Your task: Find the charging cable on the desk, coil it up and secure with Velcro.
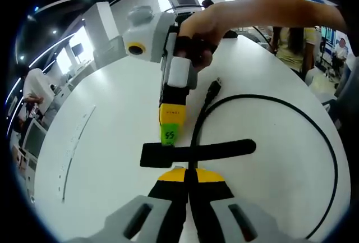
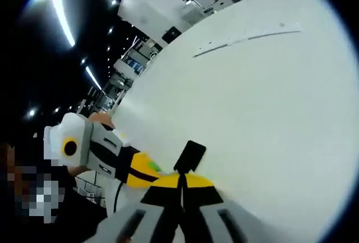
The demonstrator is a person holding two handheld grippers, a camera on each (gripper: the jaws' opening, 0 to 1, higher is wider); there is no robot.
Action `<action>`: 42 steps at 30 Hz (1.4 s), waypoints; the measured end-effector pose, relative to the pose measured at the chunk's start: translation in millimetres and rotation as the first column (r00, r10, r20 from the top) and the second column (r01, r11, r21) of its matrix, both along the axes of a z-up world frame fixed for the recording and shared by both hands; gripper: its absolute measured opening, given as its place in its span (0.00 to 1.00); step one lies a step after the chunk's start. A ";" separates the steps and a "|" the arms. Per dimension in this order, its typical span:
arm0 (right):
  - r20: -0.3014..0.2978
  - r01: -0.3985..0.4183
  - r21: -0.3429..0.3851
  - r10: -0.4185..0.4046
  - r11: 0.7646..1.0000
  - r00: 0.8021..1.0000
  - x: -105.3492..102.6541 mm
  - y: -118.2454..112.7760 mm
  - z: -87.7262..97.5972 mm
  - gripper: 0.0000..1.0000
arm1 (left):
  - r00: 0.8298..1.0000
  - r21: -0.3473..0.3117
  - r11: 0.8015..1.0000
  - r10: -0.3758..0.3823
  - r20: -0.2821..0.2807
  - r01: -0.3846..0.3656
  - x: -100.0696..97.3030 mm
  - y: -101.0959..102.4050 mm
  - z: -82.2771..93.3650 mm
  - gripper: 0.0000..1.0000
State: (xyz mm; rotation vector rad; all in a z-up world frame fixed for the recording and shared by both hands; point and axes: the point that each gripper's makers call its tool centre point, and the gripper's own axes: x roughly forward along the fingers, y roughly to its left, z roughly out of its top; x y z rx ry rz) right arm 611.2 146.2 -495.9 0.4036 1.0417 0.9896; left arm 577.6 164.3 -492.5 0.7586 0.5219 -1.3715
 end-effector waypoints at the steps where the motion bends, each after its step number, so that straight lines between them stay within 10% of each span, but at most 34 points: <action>1: -0.006 0.003 0.004 -0.003 1.000 1.000 -1.2 0.9 -0.1 0.03 | 1.000 0.000 1.000 -0.001 -0.001 0.001 -0.3 0.1 0.0 0.04; 42: -0.231 0.086 -0.134 -0.115 0.987 0.966 -13.7 5.3 -8.3 0.18 | 1.000 0.000 1.000 -0.008 -0.018 0.008 -0.7 0.8 0.3 0.04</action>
